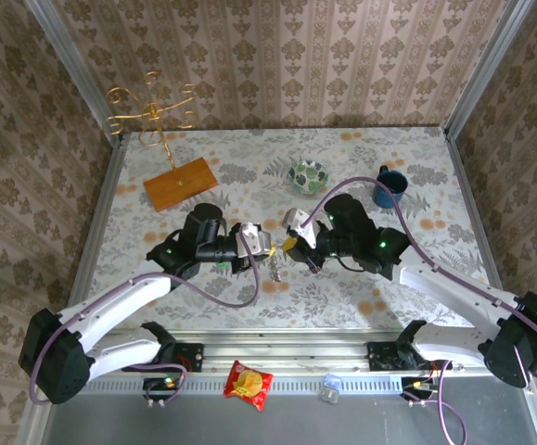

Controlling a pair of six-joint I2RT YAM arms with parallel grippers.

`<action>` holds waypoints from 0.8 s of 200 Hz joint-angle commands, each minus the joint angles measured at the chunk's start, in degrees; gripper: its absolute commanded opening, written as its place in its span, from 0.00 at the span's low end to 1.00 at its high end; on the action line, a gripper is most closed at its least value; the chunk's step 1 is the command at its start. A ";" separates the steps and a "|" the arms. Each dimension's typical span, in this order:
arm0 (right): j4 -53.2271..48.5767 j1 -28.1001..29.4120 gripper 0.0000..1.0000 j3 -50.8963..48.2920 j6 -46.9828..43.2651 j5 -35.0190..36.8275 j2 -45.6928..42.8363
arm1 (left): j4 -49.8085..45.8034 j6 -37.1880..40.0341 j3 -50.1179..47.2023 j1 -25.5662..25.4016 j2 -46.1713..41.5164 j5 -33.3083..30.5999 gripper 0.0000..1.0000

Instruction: Put the keys on the keyring

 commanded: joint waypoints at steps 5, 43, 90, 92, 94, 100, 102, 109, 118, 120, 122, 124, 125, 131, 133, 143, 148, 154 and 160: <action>0.64 0.06 0.00 1.60 -0.73 -1.97 0.76 | 1.50 -1.49 2.01 -0.98 0.19 0.00 0.00; 0.71 0.22 0.00 2.07 -0.69 -1.82 1.44 | 1.88 -1.27 1.90 -1.44 0.17 -0.24 0.00; 1.49 0.18 0.00 1.99 0.42 1.19 1.58 | 2.14 -1.26 1.63 -1.53 0.19 0.17 0.00; 1.49 0.22 0.00 1.99 0.46 1.31 1.55 | 2.10 -1.30 1.63 -1.51 0.16 0.17 0.00; 1.57 0.23 0.00 2.03 0.49 1.47 1.57 | 2.07 -1.29 1.57 -1.53 0.18 0.21 0.00; 1.70 0.23 0.00 1.99 0.72 2.00 1.57 | 2.06 -1.24 1.55 -1.53 0.14 0.25 0.00; 1.74 0.18 0.00 1.99 0.84 2.17 1.57 | 2.06 -1.18 1.57 -1.53 0.06 0.32 0.00; 1.76 0.21 0.00 2.05 1.09 2.62 1.66 | 2.06 -1.10 1.46 -1.53 0.03 0.41 0.00; 1.76 0.15 0.00 2.13 1.51 3.11 1.75 | 2.06 -0.92 1.37 -1.57 -0.03 0.60 0.00; 1.77 0.14 0.00 2.13 1.61 3.13 1.82 | 2.06 -0.93 1.37 -1.56 -0.09 0.61 0.00; 1.80 0.16 0.00 2.13 1.70 3.20 1.83 | 2.06 -0.87 1.30 -1.61 -0.13 0.63 0.00; 1.81 0.17 0.00 2.13 1.84 3.26 1.84 | 2.06 -0.85 1.29 -1.62 -0.09 0.66 0.00; 1.78 0.15 0.00 2.13 1.87 3.24 1.88 | 2.06 -0.83 1.29 -1.62 -0.08 0.68 0.00; 1.75 0.16 0.00 2.17 2.35 3.44 1.99 | 2.13 -0.75 1.20 -1.59 -0.17 0.70 0.00; 1.75 0.17 0.00 2.21 2.48 3.47 2.05 | 2.19 -0.73 1.13 -1.61 -0.17 0.70 0.00; 1.62 0.06 0.00 2.31 3.23 3.57 2.23 | 2.56 -0.57 0.86 -1.61 -0.41 0.70 0.00; 1.53 0.01 0.00 2.35 3.67 3.57 2.34 | 2.87 -0.47 0.64 -1.62 -0.51 0.70 0.00; 1.42 -0.10 0.00 2.40 4.19 3.57 2.44 | 3.33 -0.39 0.30 -1.61 -0.68 0.63 0.00; 1.20 -0.32 0.00 2.39 4.80 3.40 2.60 | 3.80 -0.31 -0.08 -1.61 -0.91 0.48 0.00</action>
